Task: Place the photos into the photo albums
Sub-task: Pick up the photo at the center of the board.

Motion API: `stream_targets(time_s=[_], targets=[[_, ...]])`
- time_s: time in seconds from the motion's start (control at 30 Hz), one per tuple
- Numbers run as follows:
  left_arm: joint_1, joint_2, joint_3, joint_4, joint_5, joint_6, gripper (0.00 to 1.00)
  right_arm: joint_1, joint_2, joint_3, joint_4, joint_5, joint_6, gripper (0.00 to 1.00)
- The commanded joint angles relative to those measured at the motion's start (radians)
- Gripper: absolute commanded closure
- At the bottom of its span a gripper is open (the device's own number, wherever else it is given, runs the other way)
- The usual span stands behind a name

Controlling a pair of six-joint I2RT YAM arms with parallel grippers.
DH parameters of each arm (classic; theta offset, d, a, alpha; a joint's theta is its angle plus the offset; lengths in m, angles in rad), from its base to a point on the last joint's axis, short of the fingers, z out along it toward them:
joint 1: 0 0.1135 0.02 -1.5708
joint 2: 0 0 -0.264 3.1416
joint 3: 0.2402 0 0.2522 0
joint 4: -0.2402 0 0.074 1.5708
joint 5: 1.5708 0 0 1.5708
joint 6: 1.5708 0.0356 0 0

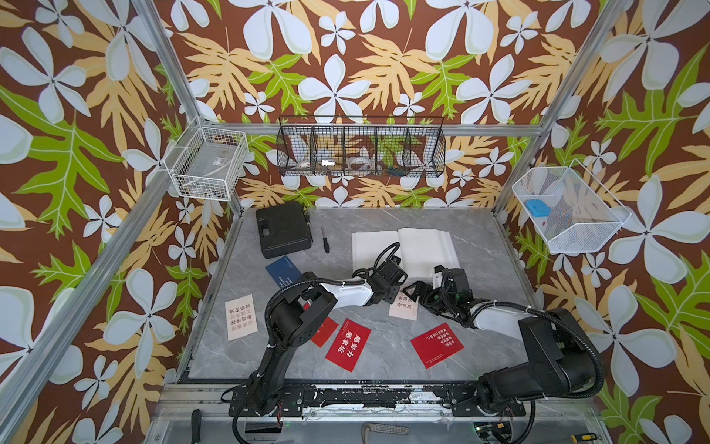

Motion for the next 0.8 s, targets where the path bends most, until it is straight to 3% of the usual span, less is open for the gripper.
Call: stream_targets(time_s=[0.0, 0.17, 0.27, 0.47, 0.57, 0.67, 0.77], targets=[[-0.002, 0.05, -0.032, -0.297, 0.067, 0.012, 0.47, -0.008, -0.006, -0.008, -0.013, -0.004, 0.013, 0.18], [-0.002, 0.037, -0.043, -0.281, 0.102, 0.023, 0.47, -0.008, 0.008, -0.031, 0.036, -0.017, 0.028, 0.34], [-0.002, 0.044, -0.044, -0.279, 0.121, 0.031, 0.47, -0.008, 0.017, -0.05, 0.081, -0.018, 0.049, 0.34], [-0.002, 0.072, -0.044, -0.291, 0.141, 0.038, 0.48, -0.009, 0.014, -0.062, 0.061, -0.005, 0.029, 0.21], [-0.002, 0.079, -0.046, -0.295, 0.147, 0.045, 0.49, -0.011, 0.026, -0.068, 0.083, -0.005, 0.037, 0.21], [-0.002, 0.077, -0.051, -0.295, 0.143, 0.045, 0.49, -0.011, 0.04, -0.079, 0.136, -0.016, 0.067, 0.27], [-0.002, 0.07, -0.056, -0.291, 0.142, 0.045, 0.49, -0.011, 0.031, -0.092, 0.157, -0.01, 0.076, 0.39]])
